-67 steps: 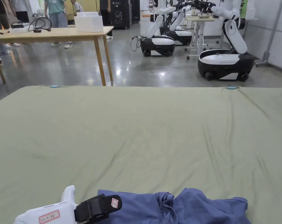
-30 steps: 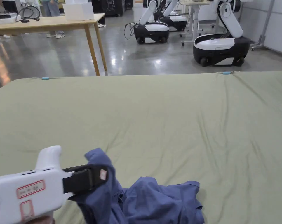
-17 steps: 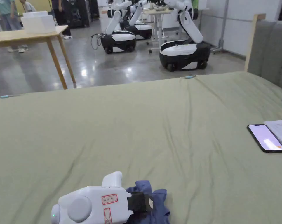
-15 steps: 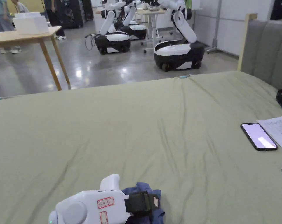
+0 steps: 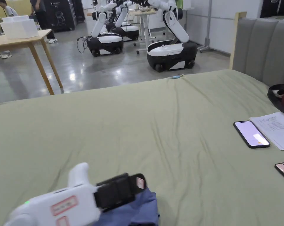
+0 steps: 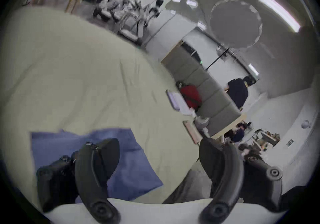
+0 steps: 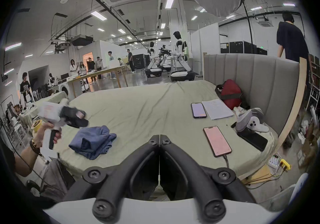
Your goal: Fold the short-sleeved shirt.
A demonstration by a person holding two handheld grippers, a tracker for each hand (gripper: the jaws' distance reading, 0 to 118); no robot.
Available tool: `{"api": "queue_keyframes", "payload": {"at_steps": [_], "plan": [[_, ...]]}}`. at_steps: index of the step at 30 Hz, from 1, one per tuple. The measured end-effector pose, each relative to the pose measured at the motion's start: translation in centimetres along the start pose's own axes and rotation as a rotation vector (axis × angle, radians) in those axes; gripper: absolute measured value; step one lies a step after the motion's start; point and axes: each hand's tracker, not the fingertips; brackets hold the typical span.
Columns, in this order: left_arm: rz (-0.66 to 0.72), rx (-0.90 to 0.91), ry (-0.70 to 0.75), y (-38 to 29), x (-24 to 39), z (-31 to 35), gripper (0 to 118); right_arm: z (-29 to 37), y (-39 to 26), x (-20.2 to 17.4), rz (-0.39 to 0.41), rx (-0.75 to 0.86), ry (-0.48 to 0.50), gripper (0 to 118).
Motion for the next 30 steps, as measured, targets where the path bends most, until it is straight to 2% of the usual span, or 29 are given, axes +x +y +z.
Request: {"api": "queue_keyframes", "payload": {"at_steps": [2,3,5,6,10,12,17,20,22,26,28,30], "plan": [[-0.020,0.064,0.006,0.5,-0.6,3.8,90,-0.3,0.1,-0.2,0.003,0.008,0.011,1],[-0.020,0.078,0.010,0.4,-1.1,5.6,78,-0.5,0.1,-0.3,0.004,0.013,0.018,1],[-0.017,0.124,0.055,-0.6,-2.3,8.2,12,-1.0,0.2,-0.7,0.003,0.021,0.034,1],[-0.022,0.136,0.098,-1.2,-2.9,9.3,0,-1.4,0.2,-0.9,0.002,0.021,0.044,1],[-0.053,0.068,0.182,-2.9,-3.1,10.1,0,-2.5,0.4,-1.8,0.015,0.011,0.073,1],[-0.070,0.056,0.155,-2.9,-2.5,8.9,0,-2.6,0.5,-2.3,0.029,0.010,0.081,1],[-0.052,-0.064,0.086,-3.3,-3.4,1.1,0,-1.9,0.5,-2.5,0.041,0.019,0.104,1],[-0.062,-0.168,0.169,-4.4,-2.8,-4.4,0,-1.2,0.4,-2.4,0.051,0.023,0.105,1],[-0.086,-0.230,0.172,-5.4,-2.4,-7.5,0,-0.8,0.2,-2.4,0.052,0.026,0.097,1],[-0.027,-0.254,0.144,-6.8,-3.3,-10.8,0,-0.2,-0.2,-2.1,0.055,0.028,0.079,1],[0.041,-0.264,0.142,-7.2,-4.1,-11.2,0,0.0,-0.4,-2.0,0.060,0.031,0.072,1],[0.051,-0.246,0.129,-6.8,-4.2,-10.6,0,-0.1,-0.5,-2.0,0.054,0.024,0.066,1]]}}
